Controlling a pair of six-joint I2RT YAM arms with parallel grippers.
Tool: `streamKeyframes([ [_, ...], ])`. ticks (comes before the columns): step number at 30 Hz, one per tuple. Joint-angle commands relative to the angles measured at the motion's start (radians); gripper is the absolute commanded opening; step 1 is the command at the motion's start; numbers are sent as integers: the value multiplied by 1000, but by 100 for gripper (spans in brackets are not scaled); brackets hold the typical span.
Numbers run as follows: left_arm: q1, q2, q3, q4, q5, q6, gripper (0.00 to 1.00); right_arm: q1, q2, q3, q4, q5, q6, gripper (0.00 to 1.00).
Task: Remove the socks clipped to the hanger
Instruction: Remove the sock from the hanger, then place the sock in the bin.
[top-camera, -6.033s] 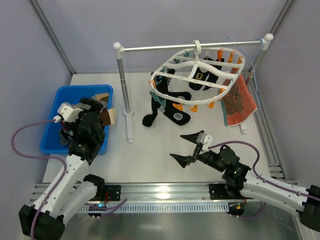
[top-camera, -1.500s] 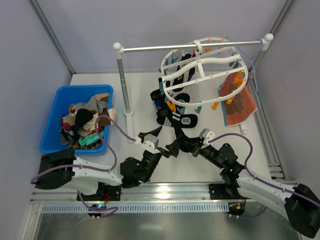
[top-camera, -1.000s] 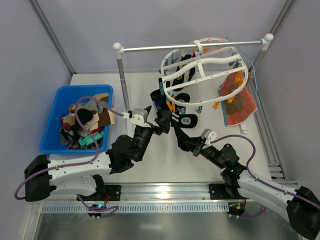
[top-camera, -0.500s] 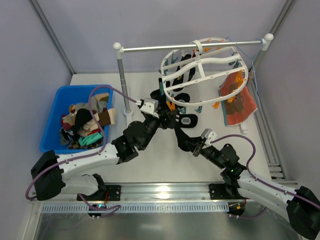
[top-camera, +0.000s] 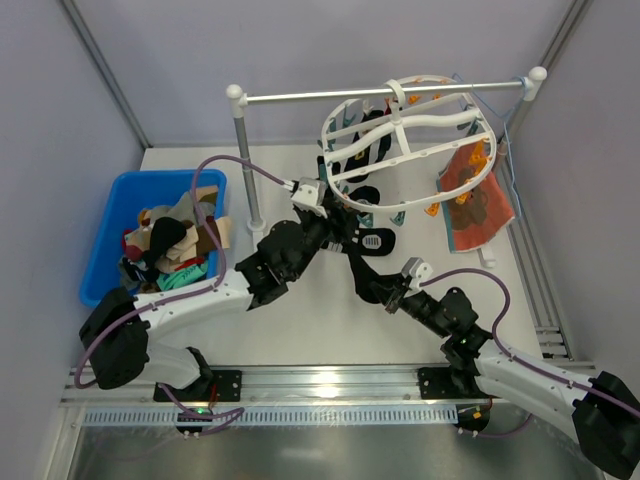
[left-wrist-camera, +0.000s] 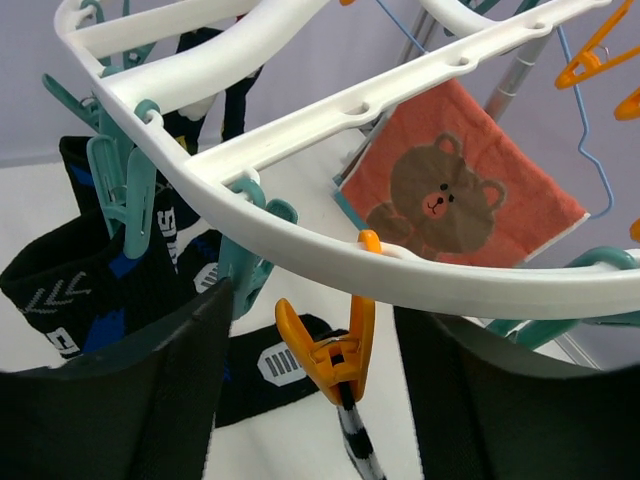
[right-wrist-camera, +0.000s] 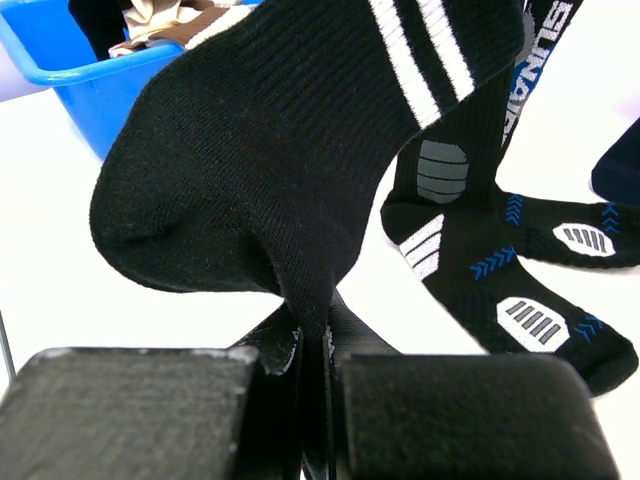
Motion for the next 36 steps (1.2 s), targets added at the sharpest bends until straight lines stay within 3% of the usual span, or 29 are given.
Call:
streamKeyframes([
  [1,7,8,38,8,32,-22,61,3,4,-24,40,-6,2,4],
  [3,7,10,34,23,31,-22,52,3,7,-24,43,-6,2,4],
  [7,9,14,21,54,25,-18,12,3,19,-21,46,-7,1,4],
  [9,9,14,12,64,13,-12,2,3,27,-18,46,-9,1,4],
  [17,9,-1,-20,101,-12,1,1,3,76,1,44,-14,-4,4],
  [20,9,-7,-46,115,-24,1,17,3,70,1,41,-17,-4,4],
  [21,9,-12,-54,120,-33,-1,30,5,67,-1,38,-21,-4,4],
  [26,9,-42,-112,124,-49,-4,69,6,45,13,15,-49,-2,4],
  [27,9,-59,-127,129,-52,-6,81,6,41,18,0,-50,-2,4],
  [32,9,-143,-233,175,-64,4,92,17,47,67,-23,-81,4,4],
  [33,9,-162,-291,195,-64,7,100,17,51,76,-32,-93,4,4],
  [36,9,-274,-376,219,-17,20,100,22,79,122,-59,-98,4,4],
])
